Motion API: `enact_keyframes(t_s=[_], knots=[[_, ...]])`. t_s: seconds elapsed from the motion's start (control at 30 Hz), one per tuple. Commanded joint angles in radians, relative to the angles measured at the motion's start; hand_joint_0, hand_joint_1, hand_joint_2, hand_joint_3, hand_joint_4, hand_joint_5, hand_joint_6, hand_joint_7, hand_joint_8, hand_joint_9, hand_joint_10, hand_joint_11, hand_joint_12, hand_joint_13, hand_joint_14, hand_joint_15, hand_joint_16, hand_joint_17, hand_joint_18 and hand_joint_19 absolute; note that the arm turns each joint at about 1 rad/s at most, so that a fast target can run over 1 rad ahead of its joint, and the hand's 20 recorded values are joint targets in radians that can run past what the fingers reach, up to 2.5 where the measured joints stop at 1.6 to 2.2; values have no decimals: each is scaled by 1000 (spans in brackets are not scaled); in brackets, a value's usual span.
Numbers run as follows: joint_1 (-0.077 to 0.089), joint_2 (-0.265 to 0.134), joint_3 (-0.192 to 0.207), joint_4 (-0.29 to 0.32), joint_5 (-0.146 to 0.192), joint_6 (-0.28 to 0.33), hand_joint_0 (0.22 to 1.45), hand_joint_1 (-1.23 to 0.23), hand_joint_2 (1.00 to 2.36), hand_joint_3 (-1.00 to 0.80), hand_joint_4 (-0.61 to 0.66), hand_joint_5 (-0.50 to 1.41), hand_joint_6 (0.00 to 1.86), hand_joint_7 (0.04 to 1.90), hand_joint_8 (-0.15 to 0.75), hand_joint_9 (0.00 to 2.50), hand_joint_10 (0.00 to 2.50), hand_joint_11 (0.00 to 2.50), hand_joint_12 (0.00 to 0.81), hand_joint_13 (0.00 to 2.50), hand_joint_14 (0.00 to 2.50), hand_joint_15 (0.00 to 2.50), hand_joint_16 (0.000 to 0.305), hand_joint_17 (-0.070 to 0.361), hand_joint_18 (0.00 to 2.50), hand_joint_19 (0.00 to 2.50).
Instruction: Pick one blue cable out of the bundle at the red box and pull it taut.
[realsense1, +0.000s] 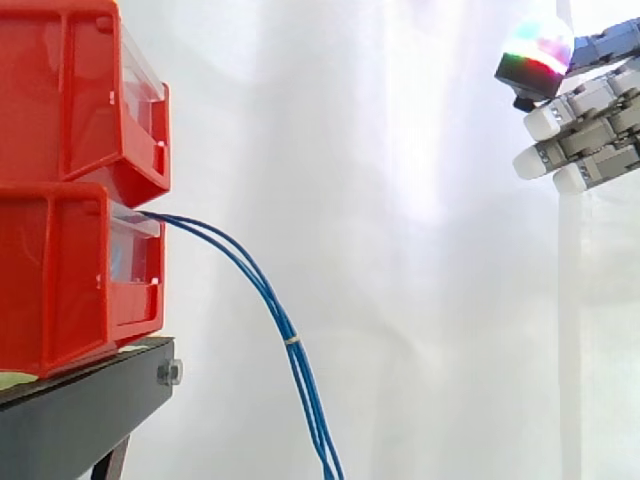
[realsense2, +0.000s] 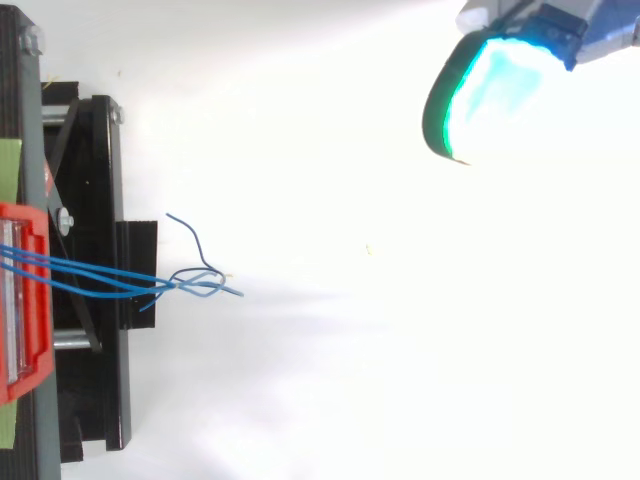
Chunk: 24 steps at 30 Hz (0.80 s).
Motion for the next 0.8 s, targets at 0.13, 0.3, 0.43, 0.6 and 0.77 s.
enact_keyframes(t_s=[0.13,0.3,0.43,0.6,0.77], knots=[[0,0,0,0,-3,0,469,-484,1000,-500,294,-206,502,779,360,442,5,227,403,125,3,102,69,155,46,167],[2,0,0,-2,-5,0,476,-523,1000,-500,305,-198,502,771,367,492,5,214,404,184,2,83,68,154,125,155],[6,0,0,-3,0,-6,479,-526,1000,-500,307,-197,502,773,365,502,5,219,405,195,3,93,68,153,142,164],[9,0,0,-2,0,-18,482,-531,1000,-500,313,-194,502,775,366,510,6,234,406,215,2,95,67,152,170,184],[11,0,-2,-3,-3,-35,486,-535,1000,-500,315,-192,502,776,367,525,6,223,404,224,2,84,67,151,191,189]])
